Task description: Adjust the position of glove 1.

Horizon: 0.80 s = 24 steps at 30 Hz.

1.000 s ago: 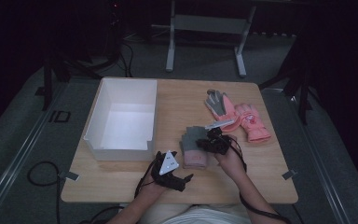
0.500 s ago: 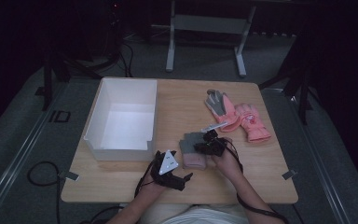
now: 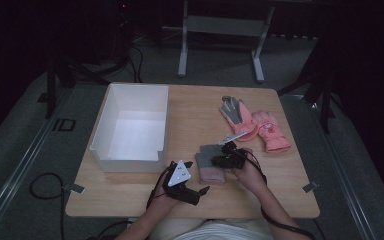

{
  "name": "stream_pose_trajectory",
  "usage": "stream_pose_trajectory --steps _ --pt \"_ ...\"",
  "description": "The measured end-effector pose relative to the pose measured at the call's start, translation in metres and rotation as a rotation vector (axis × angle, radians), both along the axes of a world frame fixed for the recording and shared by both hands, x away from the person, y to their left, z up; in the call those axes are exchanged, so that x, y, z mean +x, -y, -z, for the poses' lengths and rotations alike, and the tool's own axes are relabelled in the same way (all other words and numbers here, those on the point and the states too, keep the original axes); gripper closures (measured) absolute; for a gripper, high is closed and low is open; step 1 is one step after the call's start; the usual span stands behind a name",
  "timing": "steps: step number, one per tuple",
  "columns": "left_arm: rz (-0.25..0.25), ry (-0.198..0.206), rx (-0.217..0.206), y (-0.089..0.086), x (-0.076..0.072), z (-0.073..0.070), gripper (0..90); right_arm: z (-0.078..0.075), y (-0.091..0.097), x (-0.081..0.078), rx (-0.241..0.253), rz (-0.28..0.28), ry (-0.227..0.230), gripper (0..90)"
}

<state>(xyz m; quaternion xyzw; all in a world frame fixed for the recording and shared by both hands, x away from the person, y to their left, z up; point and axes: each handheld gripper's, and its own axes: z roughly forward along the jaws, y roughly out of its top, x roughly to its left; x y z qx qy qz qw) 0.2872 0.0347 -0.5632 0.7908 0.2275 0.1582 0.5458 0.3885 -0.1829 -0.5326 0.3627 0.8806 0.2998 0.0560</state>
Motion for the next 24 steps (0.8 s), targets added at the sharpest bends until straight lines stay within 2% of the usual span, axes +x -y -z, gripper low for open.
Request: stream_pose_trajectory --steps 3,6,9,10,13,16,17,18,19,22,23,24 --pt "0.035 0.004 0.018 0.005 -0.001 -0.003 0.0 0.000 0.007 0.000 -0.006 -0.030 -0.001 80.3" --pt "0.057 0.022 0.030 0.011 -0.003 -0.008 0.0 -0.002 0.013 -0.001 -0.023 -0.031 0.002 79.5" --pt "0.061 0.054 0.062 0.018 -0.003 -0.012 0.0 -0.002 0.021 -0.002 -0.026 -0.019 0.003 78.9" --pt "0.053 0.057 0.085 0.021 -0.003 -0.013 0.0 -0.002 0.023 -0.002 -0.021 -0.015 0.000 78.3" --pt "0.066 0.032 0.117 0.028 0.000 -0.017 0.0 -0.008 0.027 -0.003 0.011 -0.008 0.006 75.8" --pt "0.082 0.016 0.165 0.035 0.003 -0.024 0.0 -0.021 0.034 -0.004 0.044 0.007 0.049 73.0" --pt "0.084 -0.003 0.166 0.037 0.006 -0.026 0.0 -0.026 0.037 -0.003 0.048 0.016 0.063 71.3" --pt "0.111 -0.039 0.161 0.039 0.010 -0.028 0.0 -0.029 0.040 -0.002 0.053 0.030 0.073 70.3" --pt "0.120 -0.054 0.166 0.041 0.013 -0.029 0.0 -0.032 0.044 0.000 0.059 0.045 0.086 68.2" --pt "0.160 -0.031 0.174 0.047 0.017 -0.030 4.2 -0.034 0.052 0.006 0.066 0.079 0.095 64.7" --pt "0.155 -0.012 0.192 0.050 0.018 -0.030 4.2 -0.033 0.055 0.009 0.071 0.093 0.098 63.1" --pt "0.172 0.017 0.225 0.053 0.019 -0.028 4.4 -0.032 0.057 0.011 0.069 0.098 0.097 62.3"
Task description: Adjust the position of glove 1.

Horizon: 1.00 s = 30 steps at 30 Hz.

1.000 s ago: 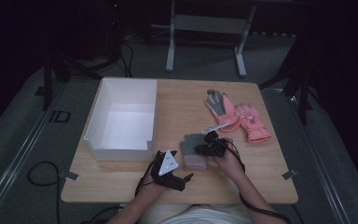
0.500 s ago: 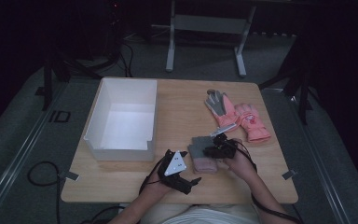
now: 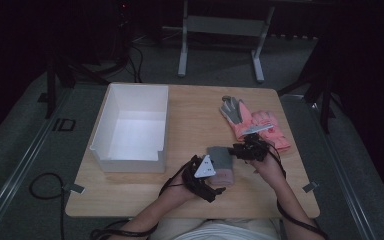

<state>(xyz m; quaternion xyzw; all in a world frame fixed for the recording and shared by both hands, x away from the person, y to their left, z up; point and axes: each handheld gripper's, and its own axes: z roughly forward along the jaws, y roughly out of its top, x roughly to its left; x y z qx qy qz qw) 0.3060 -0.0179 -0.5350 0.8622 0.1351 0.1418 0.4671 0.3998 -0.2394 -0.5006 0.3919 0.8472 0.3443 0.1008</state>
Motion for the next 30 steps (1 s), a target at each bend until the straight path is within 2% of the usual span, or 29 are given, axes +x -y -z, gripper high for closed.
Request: stream_pose_trajectory --steps 1,2,4,6,7,8,10,12,16,18,21,22,24,28,30 --pt "0.000 0.000 0.000 0.000 0.000 0.000 5.0 0.000 0.000 0.000 0.000 0.000 0.000 62.3" --pt "0.014 0.037 0.038 0.004 0.002 0.004 5.0 0.002 0.002 0.003 0.000 0.011 -0.002 60.4" --pt "0.043 0.052 0.057 0.007 0.004 0.010 7.3 0.009 0.006 0.011 0.022 0.042 -0.021 54.7" --pt "0.056 0.072 0.093 0.011 0.005 0.013 7.3 0.015 0.008 0.017 0.038 0.063 -0.039 53.7" --pt "0.056 0.094 0.131 0.013 0.006 0.015 7.6 0.016 0.008 0.019 0.041 0.065 -0.044 52.6" --pt "0.059 0.116 0.148 0.015 0.006 0.017 9.4 0.019 0.008 0.021 0.048 0.074 -0.055 51.5" --pt "0.069 0.127 0.169 0.017 0.007 0.018 14.4 0.023 0.007 0.024 0.060 0.087 -0.072 51.0" --pt "0.075 0.166 0.216 0.020 0.008 0.022 15.4 0.027 0.007 0.027 0.074 0.100 -0.093 50.5" --pt "0.082 0.219 0.279 0.020 0.008 0.029 25.1 0.035 0.007 0.031 0.078 0.123 -0.125 49.2" --pt "0.091 0.238 0.294 0.020 0.007 0.031 28.2 0.039 0.007 0.033 0.079 0.138 -0.137 48.7" --pt "0.088 0.222 0.298 0.020 0.010 0.031 36.2 0.043 0.004 0.033 0.073 0.143 -0.154 48.8" --pt "0.089 0.193 0.290 0.019 0.012 0.031 39.7 0.044 0.003 0.033 0.072 0.144 -0.161 49.1" --pt "0.100 0.179 0.279 0.017 0.015 0.031 45.4 0.046 0.001 0.033 0.072 0.142 -0.167 49.7" --pt "0.131 0.095 0.216 0.007 0.028 0.028 58.5 0.047 0.002 0.032 0.102 0.143 -0.189 54.0" --pt "0.152 0.065 0.201 0.003 0.034 0.027 63.1 0.048 0.002 0.032 0.120 0.134 -0.201 55.7"
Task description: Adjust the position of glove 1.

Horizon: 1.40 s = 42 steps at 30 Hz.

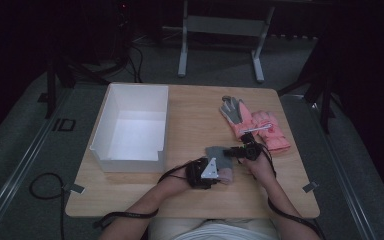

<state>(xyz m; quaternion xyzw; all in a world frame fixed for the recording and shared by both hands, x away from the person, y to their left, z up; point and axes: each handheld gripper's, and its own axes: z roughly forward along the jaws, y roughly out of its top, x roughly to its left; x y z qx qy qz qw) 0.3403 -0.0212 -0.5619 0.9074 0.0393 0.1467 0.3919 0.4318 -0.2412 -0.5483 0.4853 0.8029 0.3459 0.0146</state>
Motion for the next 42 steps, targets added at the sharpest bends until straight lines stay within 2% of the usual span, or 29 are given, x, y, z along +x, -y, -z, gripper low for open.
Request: stream_pose_trajectory --steps 3,6,9,11,12,14,15,18,21,23,26,27,28,34,39,42 --pt "0.022 -0.034 -0.002 -0.002 0.006 -0.001 65.2 0.000 -0.001 0.001 0.014 -0.009 -0.016 57.1" --pt "0.036 -0.053 -0.001 -0.002 0.010 -0.002 67.0 0.002 -0.007 0.003 0.064 -0.050 -0.072 60.0" --pt "0.038 -0.070 0.000 -0.003 0.011 -0.003 67.7 0.002 -0.015 0.004 0.060 -0.072 -0.071 60.5" --pt "0.043 -0.081 0.002 -0.003 0.013 -0.003 68.1 0.003 -0.019 0.005 0.081 -0.084 -0.083 59.6" --pt "0.040 -0.089 0.000 -0.004 0.014 -0.003 68.4 0.004 -0.022 0.006 0.085 -0.096 -0.082 59.6" --pt "0.040 -0.086 0.003 -0.006 0.012 -0.004 68.5 0.002 -0.027 0.007 0.063 -0.121 -0.054 62.6" --pt "0.040 -0.084 0.000 -0.007 0.011 -0.003 68.7 0.001 -0.027 0.007 0.064 -0.127 -0.045 68.2" --pt "0.032 -0.090 -0.002 -0.009 0.010 -0.004 68.9 -0.001 -0.027 0.007 0.076 -0.141 -0.044 72.2" --pt "0.030 -0.127 0.011 -0.009 0.014 -0.009 69.0 -0.006 -0.026 0.002 0.073 -0.144 -0.014 73.4" --pt "0.036 -0.134 0.030 -0.009 0.016 -0.015 68.9 -0.011 -0.023 0.000 0.104 -0.141 -0.005 73.6" --pt "0.041 -0.123 0.039 -0.007 0.016 -0.023 68.9 -0.018 -0.020 -0.003 0.108 -0.137 0.017 73.6" --pt "0.047 -0.113 0.050 -0.004 0.016 -0.034 68.9 -0.021 -0.019 -0.003 0.109 -0.136 0.024 73.6" --pt "0.047 -0.110 0.054 -0.003 0.016 -0.039 68.9 -0.030 -0.017 -0.006 0.106 -0.140 0.047 73.6" --pt "0.062 -0.083 0.092 0.004 0.016 -0.068 69.0 -0.054 -0.009 -0.010 0.116 -0.132 0.096 73.7" --pt "0.070 -0.083 0.091 0.003 0.018 -0.092 69.0 -0.070 -0.005 -0.011 0.140 -0.135 0.120 73.8" --pt "0.079 -0.066 0.098 0.001 0.019 -0.107 69.0 -0.078 -0.005 -0.011 0.144 -0.137 0.134 73.7"
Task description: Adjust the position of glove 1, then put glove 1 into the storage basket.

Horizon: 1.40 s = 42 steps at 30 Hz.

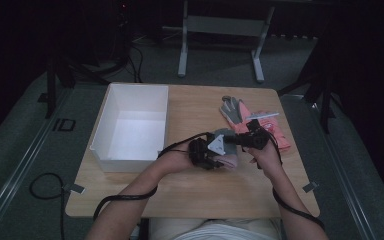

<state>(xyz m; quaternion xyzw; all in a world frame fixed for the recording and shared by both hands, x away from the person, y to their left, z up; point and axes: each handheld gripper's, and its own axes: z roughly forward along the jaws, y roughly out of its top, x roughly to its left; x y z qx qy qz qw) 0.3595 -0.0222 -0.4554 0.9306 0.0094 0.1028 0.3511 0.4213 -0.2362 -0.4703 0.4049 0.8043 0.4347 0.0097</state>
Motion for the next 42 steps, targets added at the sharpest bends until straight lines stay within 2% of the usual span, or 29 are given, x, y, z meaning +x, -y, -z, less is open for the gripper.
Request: stream_pose_trajectory --steps 6,7,8,12,21,29,36,38,42 --pt "0.013 0.009 0.015 -0.010 0.001 -0.027 69.0 -0.020 -0.005 0.000 0.019 -0.013 0.029 73.7" --pt "0.013 0.009 0.015 -0.010 0.001 -0.027 69.0 -0.020 -0.005 0.000 0.019 -0.013 0.029 73.7" --pt "0.015 0.023 0.026 -0.013 0.001 -0.034 69.0 -0.024 -0.007 0.000 0.019 -0.018 0.034 73.7" --pt "0.010 0.029 0.028 -0.022 0.001 -0.047 69.0 -0.039 -0.017 0.001 0.022 -0.033 0.059 73.7" --pt "-0.018 0.061 0.053 -0.054 0.004 -0.076 68.9 -0.070 -0.050 0.009 0.019 -0.072 0.102 73.7" --pt "-0.055 0.096 0.079 -0.086 0.005 -0.090 68.7 -0.086 -0.088 0.019 0.019 -0.115 0.123 73.9" --pt "-0.089 0.091 0.093 -0.114 0.008 -0.097 68.7 -0.094 -0.120 0.027 0.007 -0.146 0.132 73.9" --pt "-0.101 0.100 0.102 -0.122 0.008 -0.098 68.6 -0.097 -0.131 0.029 0.005 -0.159 0.139 74.0" --pt "-0.129 0.101 0.097 -0.140 0.007 -0.098 68.6 -0.100 -0.150 0.032 0.006 -0.175 0.143 74.0"
